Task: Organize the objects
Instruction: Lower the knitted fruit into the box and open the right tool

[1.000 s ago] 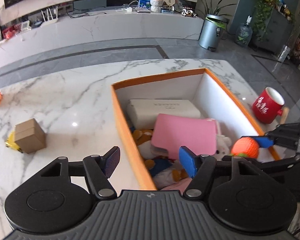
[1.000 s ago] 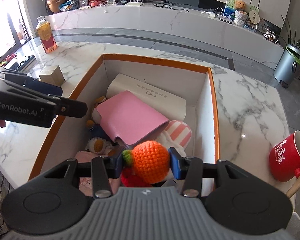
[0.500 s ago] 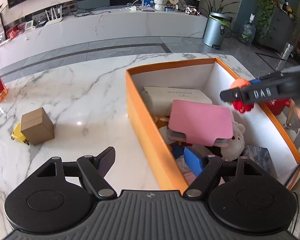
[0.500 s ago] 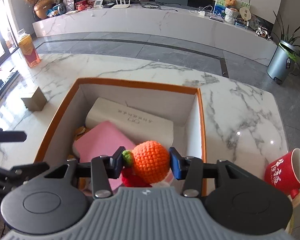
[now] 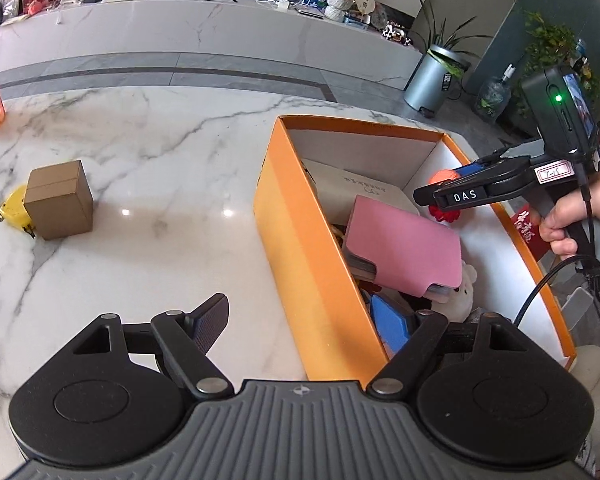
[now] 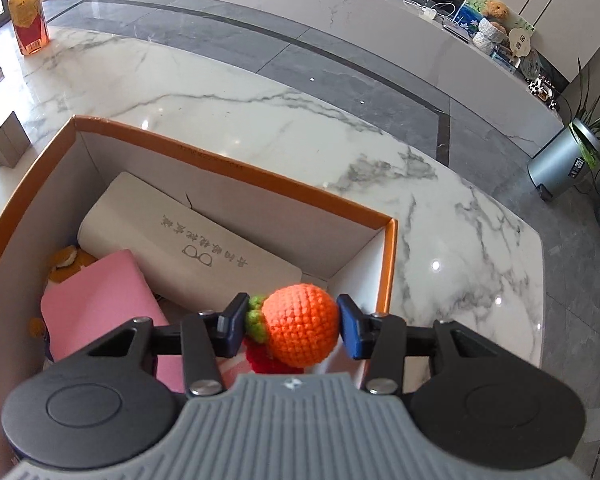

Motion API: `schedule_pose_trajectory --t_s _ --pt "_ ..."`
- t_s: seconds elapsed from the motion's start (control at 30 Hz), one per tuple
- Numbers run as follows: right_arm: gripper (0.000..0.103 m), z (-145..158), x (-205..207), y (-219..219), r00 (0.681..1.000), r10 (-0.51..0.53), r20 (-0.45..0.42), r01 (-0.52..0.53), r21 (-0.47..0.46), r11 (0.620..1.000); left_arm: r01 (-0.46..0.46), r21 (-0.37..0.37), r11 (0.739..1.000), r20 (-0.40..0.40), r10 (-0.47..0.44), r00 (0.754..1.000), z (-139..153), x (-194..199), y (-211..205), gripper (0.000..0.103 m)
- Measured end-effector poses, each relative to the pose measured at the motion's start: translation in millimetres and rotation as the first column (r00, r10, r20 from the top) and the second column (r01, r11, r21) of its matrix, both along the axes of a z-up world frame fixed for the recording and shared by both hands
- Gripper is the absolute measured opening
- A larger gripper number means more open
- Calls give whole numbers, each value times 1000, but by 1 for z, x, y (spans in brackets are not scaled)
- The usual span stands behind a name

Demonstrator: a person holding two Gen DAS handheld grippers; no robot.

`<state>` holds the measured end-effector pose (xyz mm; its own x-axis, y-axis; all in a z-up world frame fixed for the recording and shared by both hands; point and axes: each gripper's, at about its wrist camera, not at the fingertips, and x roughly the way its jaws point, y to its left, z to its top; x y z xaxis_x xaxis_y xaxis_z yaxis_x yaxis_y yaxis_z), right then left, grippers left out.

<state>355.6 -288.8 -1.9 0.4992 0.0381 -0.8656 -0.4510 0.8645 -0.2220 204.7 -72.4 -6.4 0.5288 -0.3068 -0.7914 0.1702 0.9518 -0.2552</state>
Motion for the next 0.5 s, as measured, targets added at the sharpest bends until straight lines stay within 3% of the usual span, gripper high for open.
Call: schedule_pose_trajectory --t_s 0.13,0.17,0.3,0.5 --pt "76 2 -11 10 999 34 32 -34 -14 999 0 28 1000 -13 0 1000 -1 0 -6 92" --pt "86 3 -15 13 998 41 52 -39 -37 999 1 28 1000 -15 -1 1000 -1 -1 -7 92" --pt "88 16 -34 20 991 52 121 -45 -65 997 -3 30 1000 1 3 1000 6 -6 -6 92" --pt "90 55 -69 33 983 90 163 -104 78 991 23 107 994 81 -31 996 33 -23 1 92"
